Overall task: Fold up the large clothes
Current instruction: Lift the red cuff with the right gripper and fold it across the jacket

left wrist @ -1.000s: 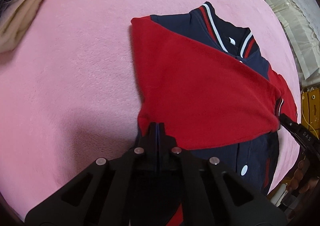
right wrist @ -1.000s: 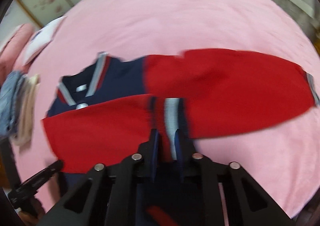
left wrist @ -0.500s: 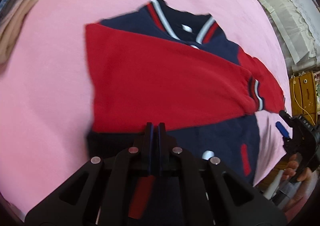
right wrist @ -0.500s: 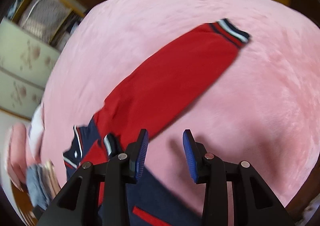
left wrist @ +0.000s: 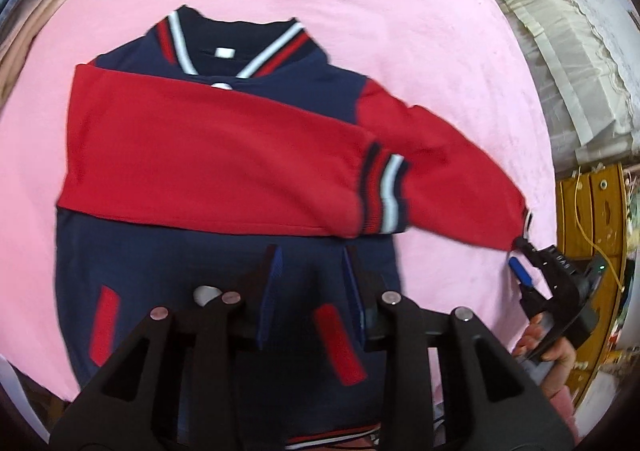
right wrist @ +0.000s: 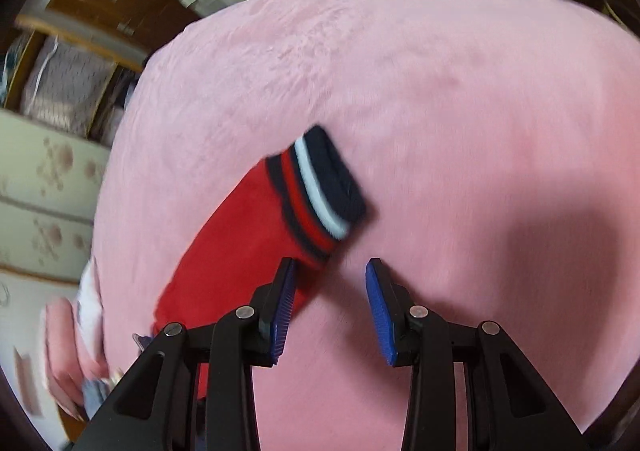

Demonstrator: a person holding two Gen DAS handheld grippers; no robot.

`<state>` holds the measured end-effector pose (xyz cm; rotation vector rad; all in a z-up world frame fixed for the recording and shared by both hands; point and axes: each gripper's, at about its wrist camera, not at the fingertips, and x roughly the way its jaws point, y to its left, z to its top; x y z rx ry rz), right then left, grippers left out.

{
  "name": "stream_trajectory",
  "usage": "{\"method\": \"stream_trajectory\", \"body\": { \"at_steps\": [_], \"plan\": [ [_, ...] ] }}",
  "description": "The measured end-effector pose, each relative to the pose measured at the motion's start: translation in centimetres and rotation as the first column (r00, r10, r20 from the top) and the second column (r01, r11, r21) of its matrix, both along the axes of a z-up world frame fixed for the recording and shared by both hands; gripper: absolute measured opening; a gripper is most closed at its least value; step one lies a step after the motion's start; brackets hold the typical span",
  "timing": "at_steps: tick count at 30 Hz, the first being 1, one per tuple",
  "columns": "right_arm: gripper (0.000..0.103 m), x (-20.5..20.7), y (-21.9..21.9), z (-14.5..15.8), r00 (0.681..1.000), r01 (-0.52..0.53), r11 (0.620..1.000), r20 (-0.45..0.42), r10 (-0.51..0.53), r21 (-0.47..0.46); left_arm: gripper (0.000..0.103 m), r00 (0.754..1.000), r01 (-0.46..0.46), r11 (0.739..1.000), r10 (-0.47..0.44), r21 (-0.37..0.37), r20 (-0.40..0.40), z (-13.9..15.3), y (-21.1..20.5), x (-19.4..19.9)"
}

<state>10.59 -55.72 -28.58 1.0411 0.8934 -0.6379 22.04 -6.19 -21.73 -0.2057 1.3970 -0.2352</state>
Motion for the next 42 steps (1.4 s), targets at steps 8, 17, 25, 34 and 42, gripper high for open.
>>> {"method": "stream_trajectory", "body": {
  "at_steps": [8,17,25,34,42],
  "plan": [
    [0.021,2.3,-3.4,0.8,0.997,-0.055,0.998,0.063,0.055,0.001,0.028,0.999,0.039,0.998,-0.040,0.050,0.017,0.6,-4.4,0.0],
    [0.009,4.3,-4.5,4.9,0.984,-0.126,0.990,0.120,0.134,-0.067,0.028,1.000,-0.010,0.997,0.010,0.072,0.004,0.0,-3.4,0.1],
    [0.009,6.1,-1.6,11.5,0.985,-0.101,0.967,0.112,0.130,-0.234,0.028,0.997,-0.077,0.995,0.075,0.065,0.023,0.4,1.8,0.1],
    [0.009,9.3,7.4,22.1,0.952,-0.209,0.867,0.108,0.286,-0.452,0.028,0.996,-0.086,0.994,0.084,0.074,0.029,0.7,10.3,0.1],
    [0.009,13.3,21.3,29.0,0.856,-0.366,0.730,0.099,0.507,-0.577,0.028,0.996,-0.085,0.994,0.083,0.067,0.025,1.4,17.8,0.5]
  ]
}}
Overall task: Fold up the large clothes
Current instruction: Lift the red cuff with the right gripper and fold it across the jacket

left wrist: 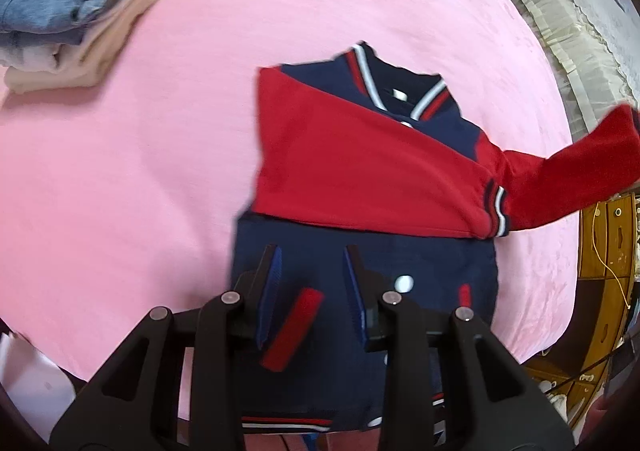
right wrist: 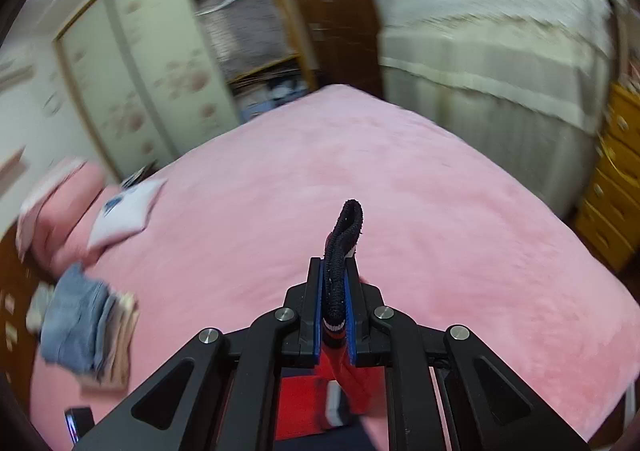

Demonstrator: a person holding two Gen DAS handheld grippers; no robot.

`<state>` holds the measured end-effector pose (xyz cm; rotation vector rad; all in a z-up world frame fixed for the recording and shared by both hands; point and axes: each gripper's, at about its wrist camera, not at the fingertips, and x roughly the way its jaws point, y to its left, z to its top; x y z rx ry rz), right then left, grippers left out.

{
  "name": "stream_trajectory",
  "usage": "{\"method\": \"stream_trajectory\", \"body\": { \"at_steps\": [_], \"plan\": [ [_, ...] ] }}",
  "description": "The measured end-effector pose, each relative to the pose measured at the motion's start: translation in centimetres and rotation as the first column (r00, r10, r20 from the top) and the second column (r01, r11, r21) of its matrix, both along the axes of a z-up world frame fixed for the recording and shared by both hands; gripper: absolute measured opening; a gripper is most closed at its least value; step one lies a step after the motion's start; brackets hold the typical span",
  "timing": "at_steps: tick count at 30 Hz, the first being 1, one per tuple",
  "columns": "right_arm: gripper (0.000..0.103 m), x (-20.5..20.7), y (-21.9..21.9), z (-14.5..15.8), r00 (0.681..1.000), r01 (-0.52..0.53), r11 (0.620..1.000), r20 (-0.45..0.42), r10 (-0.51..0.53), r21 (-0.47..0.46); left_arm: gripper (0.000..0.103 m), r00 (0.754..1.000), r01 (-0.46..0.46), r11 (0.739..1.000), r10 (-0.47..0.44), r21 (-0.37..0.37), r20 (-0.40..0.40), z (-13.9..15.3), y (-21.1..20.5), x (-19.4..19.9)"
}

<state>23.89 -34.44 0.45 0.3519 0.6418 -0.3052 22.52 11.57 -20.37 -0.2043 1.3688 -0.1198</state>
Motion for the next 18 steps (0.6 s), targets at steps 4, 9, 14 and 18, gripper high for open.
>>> {"method": "stream_trajectory", "body": {
  "at_steps": [4,9,14,18],
  "plan": [
    [0.009,2.1,7.4,0.3,0.992,-0.125,0.992,-0.026,0.124,-0.020,0.028,1.000,-0.013,1.000,0.013,0.000,0.004,0.3,3.6,0.3],
    [0.009,5.3,15.4,-3.3,0.966,-0.241,0.971,-0.099,0.240,0.007,0.028,0.999,-0.037,0.999,0.037,-0.006,-0.004,-0.1,7.1,0.8],
    [0.009,6.9,21.0,-9.1,0.920,-0.328,0.943,-0.210,0.332,0.051,0.028,0.999,-0.050,0.999,0.050,-0.008,-0.016,-1.0,9.5,1.3],
    [0.009,6.8,23.2,-14.6,0.875,-0.376,0.923,-0.296,0.383,0.082,0.028,0.997,-0.065,0.998,0.064,-0.009,-0.030,-2.4,10.2,1.7]
  ]
}}
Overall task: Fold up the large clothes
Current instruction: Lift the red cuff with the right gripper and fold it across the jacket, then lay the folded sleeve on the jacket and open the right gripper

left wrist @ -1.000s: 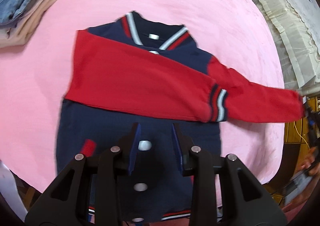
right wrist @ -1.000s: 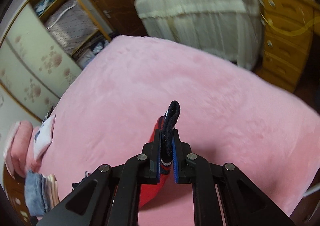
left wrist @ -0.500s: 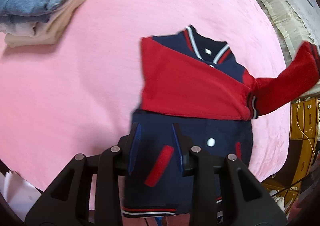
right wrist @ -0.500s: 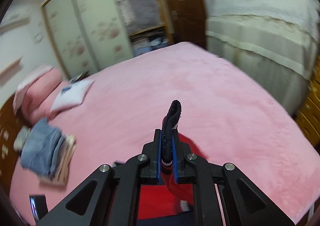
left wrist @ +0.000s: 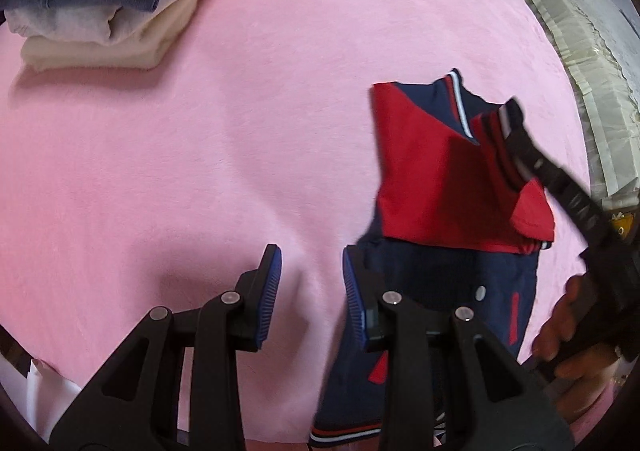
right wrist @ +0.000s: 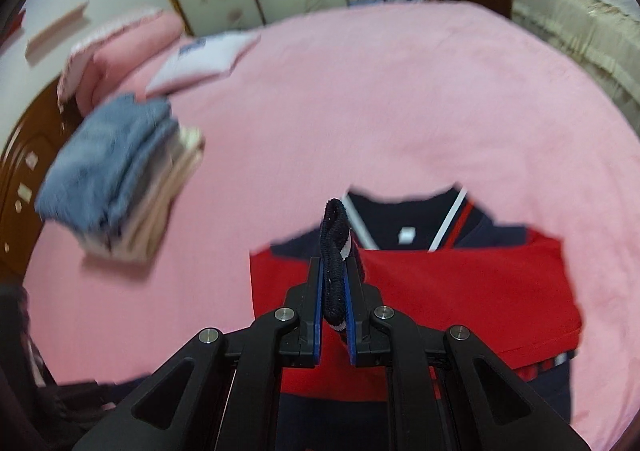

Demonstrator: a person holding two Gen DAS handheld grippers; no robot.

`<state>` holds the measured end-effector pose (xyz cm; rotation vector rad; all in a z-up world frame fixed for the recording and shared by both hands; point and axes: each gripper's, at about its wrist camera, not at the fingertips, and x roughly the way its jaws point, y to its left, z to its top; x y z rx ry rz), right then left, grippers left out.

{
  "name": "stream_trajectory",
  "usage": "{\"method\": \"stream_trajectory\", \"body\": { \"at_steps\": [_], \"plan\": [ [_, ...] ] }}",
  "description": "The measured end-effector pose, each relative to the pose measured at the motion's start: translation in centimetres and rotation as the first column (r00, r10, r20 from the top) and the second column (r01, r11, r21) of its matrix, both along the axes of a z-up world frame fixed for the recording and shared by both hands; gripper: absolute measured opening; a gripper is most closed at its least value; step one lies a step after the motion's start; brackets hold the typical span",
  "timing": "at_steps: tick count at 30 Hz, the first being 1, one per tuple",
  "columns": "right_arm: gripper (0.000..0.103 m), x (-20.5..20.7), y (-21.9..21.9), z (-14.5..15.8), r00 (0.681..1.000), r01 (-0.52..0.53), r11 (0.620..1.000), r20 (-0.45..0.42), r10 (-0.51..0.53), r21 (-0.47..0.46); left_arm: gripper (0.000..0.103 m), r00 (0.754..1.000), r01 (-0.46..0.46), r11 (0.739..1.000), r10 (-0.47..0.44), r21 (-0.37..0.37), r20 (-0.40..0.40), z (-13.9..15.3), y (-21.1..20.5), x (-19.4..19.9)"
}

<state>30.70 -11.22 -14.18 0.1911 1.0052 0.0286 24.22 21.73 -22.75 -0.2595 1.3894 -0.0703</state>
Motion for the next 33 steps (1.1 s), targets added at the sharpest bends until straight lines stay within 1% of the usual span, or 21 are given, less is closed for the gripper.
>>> {"method": "stream_trajectory", "body": {
  "at_steps": [1,3,5,7,9,13,14,15,16,17,18,20,22,24,25,27,28,30,31,32,33],
  "plan": [
    [0.009,-0.4,0.7,-1.1,1.000,-0.006,1.000,-0.015,0.006,-0.004,0.028,1.000,-0.003,1.000,0.003,-0.004,-0.004,-0.3,0.2,0.1],
    [0.009,-1.3,1.0,-4.5,0.999,-0.013,1.000,-0.046,0.013,0.007,0.028,1.000,-0.008,1.000,0.008,-0.011,-0.005,-0.8,0.3,0.2],
    [0.009,-1.5,1.3,-6.2,0.998,-0.008,0.999,-0.063,0.010,0.037,0.028,1.000,-0.007,1.000,0.007,-0.016,-0.006,-1.1,0.2,0.3],
    [0.009,-1.2,1.5,-7.1,0.996,-0.011,0.996,-0.083,0.018,0.091,0.028,1.000,0.000,1.000,0.000,-0.020,-0.011,-1.4,0.0,0.3],
    [0.009,-1.3,1.4,-8.3,0.994,-0.021,0.992,-0.103,0.034,0.125,0.028,1.000,0.009,1.000,-0.009,-0.022,-0.013,-1.6,-0.4,0.3],
    [0.010,-1.3,2.1,-10.4,0.984,-0.059,0.988,-0.156,0.081,0.142,0.028,0.999,0.037,0.999,-0.037,-0.024,-0.006,-1.4,-1.4,0.6],
    [0.016,-1.2,2.3,-10.6,0.981,-0.065,0.986,-0.169,0.091,0.152,0.028,0.999,0.043,0.999,-0.043,-0.022,-0.004,-1.4,-1.7,0.7],
    [0.025,-1.1,2.4,-10.7,0.978,-0.071,0.981,-0.182,0.105,0.183,0.028,0.999,0.052,0.999,-0.052,-0.016,-0.002,-1.3,-2.1,0.8],
    [0.030,-1.0,2.4,-10.2,0.974,-0.062,0.978,-0.201,0.102,0.198,0.028,0.998,0.058,0.998,-0.058,-0.012,-0.001,-1.1,-2.3,0.8],
    [0.039,-1.3,2.4,-10.1,0.973,-0.061,0.971,-0.205,0.110,0.229,0.029,0.998,0.067,0.998,-0.067,-0.006,0.001,-1.0,-2.7,0.9],
    [0.042,-1.6,2.3,-9.8,0.974,-0.055,0.971,-0.202,0.103,0.232,0.033,0.997,0.080,0.997,-0.081,0.003,0.010,-0.7,-3.2,1.0],
    [0.042,-2.7,2.1,-8.5,0.982,-0.051,0.976,-0.167,0.087,0.211,0.040,0.994,0.100,0.995,-0.100,0.005,0.035,0.0,-4.0,1.0],
    [0.043,-3.8,1.5,-7.5,0.987,-0.049,0.980,-0.143,0.077,0.192,0.040,0.991,0.121,0.992,-0.119,-0.022,0.064,0.9,-5.0,1.1],
    [0.043,-5.0,0.5,-6.7,0.991,-0.040,0.983,-0.120,0.062,0.180,0.040,0.987,0.142,0.987,-0.136,-0.078,0.080,1.5,-6.1,1.3],
    [0.043,-5.7,-0.3,-6.3,0.994,-0.030,0.983,-0.102,0.049,0.178,0.040,0.986,0.153,0.981,-0.143,-0.118,0.089,1.6,-7.0,1.5],
    [0.043,-7.0,-2.2,-6.1,0.997,0.001,0.984,-0.073,0.012,0.177,0.040,0.983,0.166,0.973,-0.149,-0.163,0.110,1.6,-8.8,1.9],
    [0.043,-7.2,-2.9,-6.1,0.997,0.022,0.986,-0.072,-0.010,0.168,0.039,0.981,0.170,0.970,-0.150,-0.174,0.124,1.4,-9.7,2.1],
    [0.043,-7.9,-5.2,-6.6,0.994,0.077,0.984,-0.084,-0.064,0.162,0.022,0.978,0.178,0.965,-0.153,-0.190,0.139,0.6,-11.9,2.8],
    [0.042,-8.1,-6.5,-6.9,0.991,0.106,0.980,-0.093,-0.091,0.166,0.022,0.981,0.171,0.967,-0.149,-0.188,0.128,0.0,-12.8,3.2],
    [0.039,-8.3,-7.9,-7.5,0.989,0.133,0.975,-0.093,-0.117,0.179,0.022,0.983,0.163,0.969,-0.143,-0.185,0.120,-0.5,-13.7,3.8],
    [0.033,-8.5,-9.1,-7.8,0.987,0.152,0.970,-0.086,-0.138,0.190,0.022,0.983,0.157,0.972,-0.138,-0.175,0.118,-1.0,-14.4,4.3]
  ]
}}
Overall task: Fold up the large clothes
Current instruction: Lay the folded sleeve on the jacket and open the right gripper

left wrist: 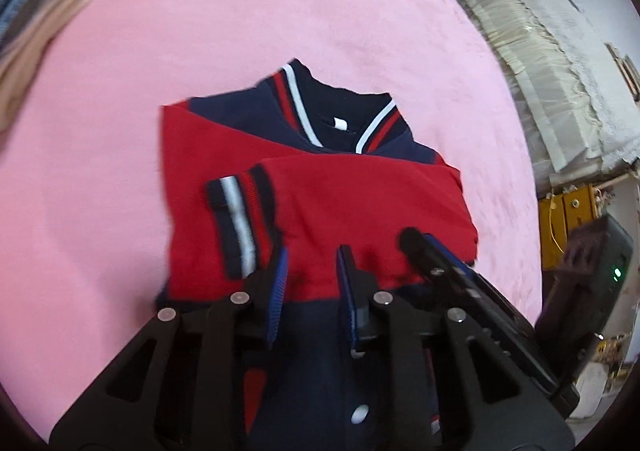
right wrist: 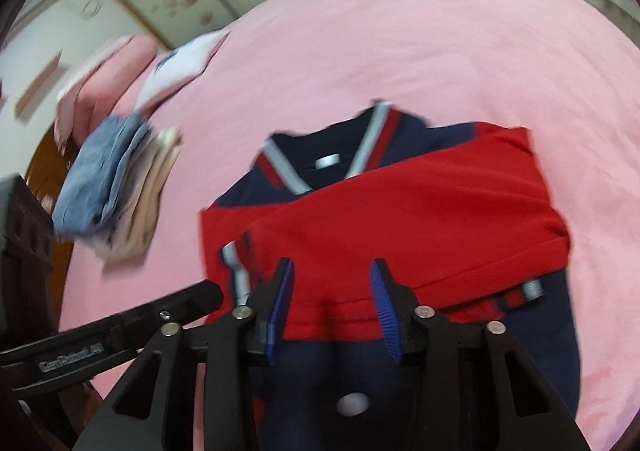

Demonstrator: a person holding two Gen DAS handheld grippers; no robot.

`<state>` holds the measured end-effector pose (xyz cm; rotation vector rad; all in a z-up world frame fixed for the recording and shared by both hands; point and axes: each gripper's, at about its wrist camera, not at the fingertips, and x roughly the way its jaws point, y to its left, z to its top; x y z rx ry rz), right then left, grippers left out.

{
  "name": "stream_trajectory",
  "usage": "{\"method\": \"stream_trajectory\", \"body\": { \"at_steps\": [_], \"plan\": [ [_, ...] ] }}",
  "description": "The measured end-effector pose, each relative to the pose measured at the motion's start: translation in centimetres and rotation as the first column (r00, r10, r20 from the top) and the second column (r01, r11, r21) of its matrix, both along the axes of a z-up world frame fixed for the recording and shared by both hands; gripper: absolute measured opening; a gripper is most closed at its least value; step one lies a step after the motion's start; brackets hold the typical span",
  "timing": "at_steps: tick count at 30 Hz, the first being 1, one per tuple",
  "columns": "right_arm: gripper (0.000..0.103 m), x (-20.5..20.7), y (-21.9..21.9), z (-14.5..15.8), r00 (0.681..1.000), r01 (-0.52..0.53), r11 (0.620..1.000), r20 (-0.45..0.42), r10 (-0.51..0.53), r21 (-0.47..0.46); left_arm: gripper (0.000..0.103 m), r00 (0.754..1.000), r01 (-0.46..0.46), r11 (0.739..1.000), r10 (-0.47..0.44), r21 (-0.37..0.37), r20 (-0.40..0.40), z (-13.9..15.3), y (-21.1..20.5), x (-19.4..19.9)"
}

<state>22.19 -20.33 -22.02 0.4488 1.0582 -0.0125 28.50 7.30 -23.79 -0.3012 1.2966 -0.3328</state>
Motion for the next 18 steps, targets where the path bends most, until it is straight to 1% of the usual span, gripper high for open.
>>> {"method": "stream_trajectory", "body": {
  "at_steps": [2,3,4,5,6,7,8,10,11,13,14,15,16,18],
  "plan": [
    [0.029,0.0,-2.3,-0.4,1.000,0.020,1.000,0.021,-0.020,0.016,0.021,1.000,-0.003,0.999,0.003,0.053,0.001,-1.1,-0.8,0.7],
    [0.028,0.3,-2.9,-0.7,0.999,0.019,1.000,0.026,-0.020,0.018,0.019,1.000,-0.016,0.994,0.016,0.107,-0.005,-2.0,-1.2,1.2],
    [0.027,0.4,-3.8,-1.2,0.999,0.015,1.000,0.029,-0.016,0.016,0.018,0.999,-0.028,0.990,0.031,0.140,-0.019,-2.7,-1.3,1.5],
    [0.024,0.5,-4.6,-1.6,1.000,0.013,1.000,0.023,-0.013,0.005,0.014,0.997,-0.050,0.985,0.057,0.165,-0.041,-3.6,-1.1,1.8],
    [0.018,1.3,-5.4,-1.7,1.000,0.016,1.000,0.004,-0.016,-0.011,0.014,0.996,-0.066,0.985,0.075,0.159,-0.055,-4.1,-0.8,2.0],
    [0.018,1.7,-6.4,-1.9,1.000,0.025,0.999,-0.012,-0.026,-0.028,0.014,0.993,-0.089,0.987,0.098,0.130,-0.064,-4.6,-0.3,2.1],
    [0.018,1.7,-7.5,-2.2,0.998,0.057,0.997,-0.018,-0.058,-0.045,0.014,0.991,-0.107,0.987,0.115,0.121,-0.067,-4.8,0.0,2.1],
    [0.015,1.6,-9.9,-2.6,0.994,0.108,0.994,-0.026,-0.109,-0.033,0.014,0.992,-0.100,0.986,0.109,0.130,-0.064,-4.9,-0.2,2.1],
    [0.010,1.6,-11.0,-2.9,0.990,0.131,0.991,-0.038,-0.132,-0.038,0.014,0.993,-0.091,0.986,0.100,0.142,-0.060,-4.9,-0.5,2.2],
    [0.005,1.6,-12.7,-3.7,0.986,0.152,0.988,-0.063,-0.154,-0.033,0.014,0.994,-0.084,0.984,0.094,0.157,-0.059,-5.0,-1.0,2.3],
    [0.000,1.9,-13.2,-4.1,0.986,0.149,0.989,-0.075,-0.150,-0.019,0.015,0.993,-0.086,0.983,0.097,0.160,-0.061,-5.1,-1.2,2.4],
    [0.000,2.2,-13.6,-4.7,0.987,0.133,0.991,-0.090,-0.134,-0.020,0.015,0.993,-0.090,0.983,0.101,0.160,-0.063,-5.2,-1.2,2.5],
    [0.000,2.4,-13.7,-5.0,0.989,0.112,0.993,-0.094,-0.115,-0.038,0.015,0.992,-0.099,0.982,0.111,0.159,-0.066,-5.4,-1.2,2.6],
    [0.000,3.5,-13.1,-5.6,0.992,0.064,0.991,-0.099,-0.076,-0.121,0.015,0.989,-0.119,0.980,0.132,0.159,-0.070,-5.6,-1.3,2.7]
  ]
}}
